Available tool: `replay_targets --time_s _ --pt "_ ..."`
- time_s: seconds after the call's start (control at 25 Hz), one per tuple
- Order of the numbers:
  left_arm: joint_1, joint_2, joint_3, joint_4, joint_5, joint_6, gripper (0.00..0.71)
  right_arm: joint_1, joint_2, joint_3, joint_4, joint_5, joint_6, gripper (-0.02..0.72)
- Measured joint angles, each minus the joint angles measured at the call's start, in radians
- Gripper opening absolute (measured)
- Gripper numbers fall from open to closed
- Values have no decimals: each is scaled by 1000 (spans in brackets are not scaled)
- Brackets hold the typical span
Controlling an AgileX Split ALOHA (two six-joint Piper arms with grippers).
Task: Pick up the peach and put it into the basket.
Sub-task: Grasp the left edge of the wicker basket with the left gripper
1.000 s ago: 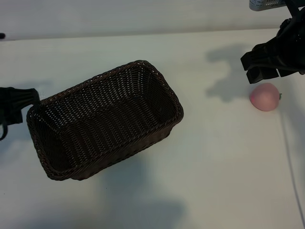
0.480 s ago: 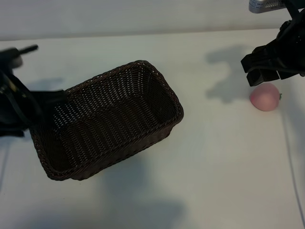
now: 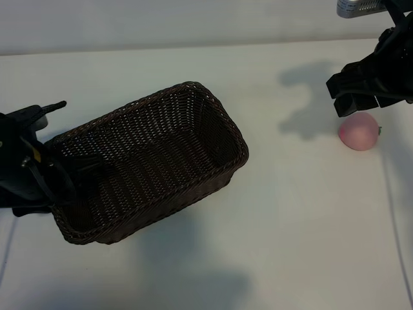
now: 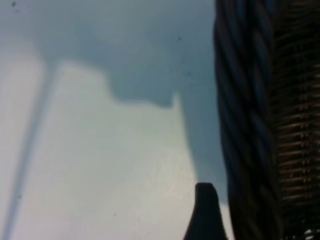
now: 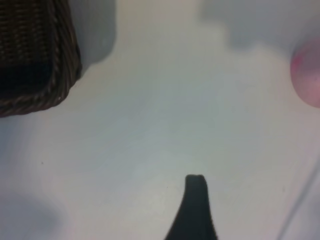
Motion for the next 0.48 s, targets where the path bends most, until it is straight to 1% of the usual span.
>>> replay_targets --time_s 0.2,0.48 --pt "0 33 0 1 -41 -28 518 0 0 0 0 0 0 587" --pt "0 79 1 2 -72 -54 518 0 0 0 0 0 -1 587"
